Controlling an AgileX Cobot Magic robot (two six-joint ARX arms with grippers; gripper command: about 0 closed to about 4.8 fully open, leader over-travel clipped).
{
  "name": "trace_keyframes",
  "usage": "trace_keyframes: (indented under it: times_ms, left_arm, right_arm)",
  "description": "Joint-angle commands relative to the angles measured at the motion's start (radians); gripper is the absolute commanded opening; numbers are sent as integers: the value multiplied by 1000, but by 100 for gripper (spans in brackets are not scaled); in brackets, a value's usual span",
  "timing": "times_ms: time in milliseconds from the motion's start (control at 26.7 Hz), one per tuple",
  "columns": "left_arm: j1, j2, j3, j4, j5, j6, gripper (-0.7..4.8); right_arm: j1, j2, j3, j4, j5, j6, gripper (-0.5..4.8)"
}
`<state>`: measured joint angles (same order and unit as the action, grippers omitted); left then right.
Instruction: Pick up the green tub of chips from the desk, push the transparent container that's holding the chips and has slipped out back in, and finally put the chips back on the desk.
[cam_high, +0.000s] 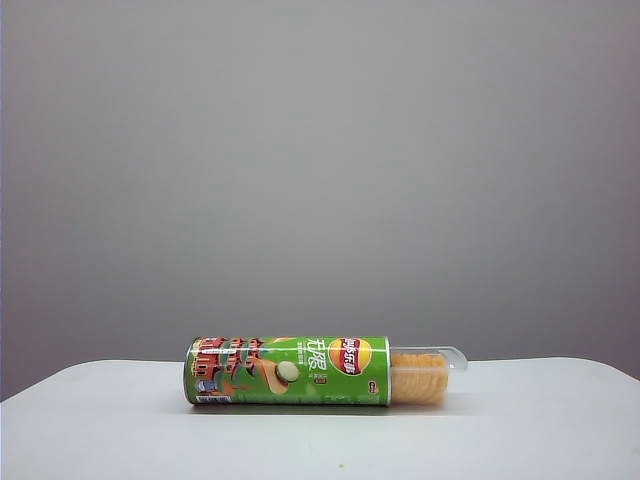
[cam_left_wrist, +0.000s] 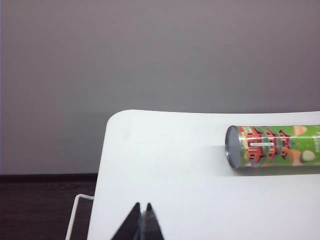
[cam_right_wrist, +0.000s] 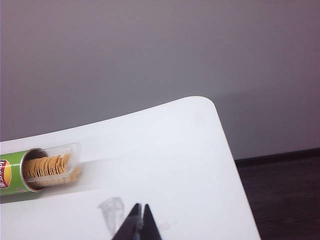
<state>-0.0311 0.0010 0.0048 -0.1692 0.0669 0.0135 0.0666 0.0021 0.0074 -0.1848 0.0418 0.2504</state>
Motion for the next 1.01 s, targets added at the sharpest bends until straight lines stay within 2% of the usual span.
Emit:
trace_keyframes:
  times_ms: [38,338,525,638,788,825,900,1013]
  left_arm:
    - [2,0,2,-10,-3,4,-5]
    - [2,0,2,0,-6,5,-6]
    - [2,0,17,165,-37,-54,-6]
    - [2,34,87,170,-113,-56,-6]
    - [2,161,170,178,-111,-48,-6]
    - [2,211,195,193,-112,-42,-6]
    - [2,396,282,299,-107,74,-6]
    - [2,565,376,360,-103,163,-6]
  right_arm:
    - [0,0,-6,4,1,3,-8]
    - [0,0,-6,5,8,3,-8]
    - [-1,0,6,5,9,8,-8]
    - [-2,1,55,-3,42,9,-9]
    - [-3,10,119,24,127,9,-9]
    - [-3,21,132,33,153,8,-9]
    - [-6,108,177,75,203,7,-9]
    - [-19,227,217,111,185,8,-9]
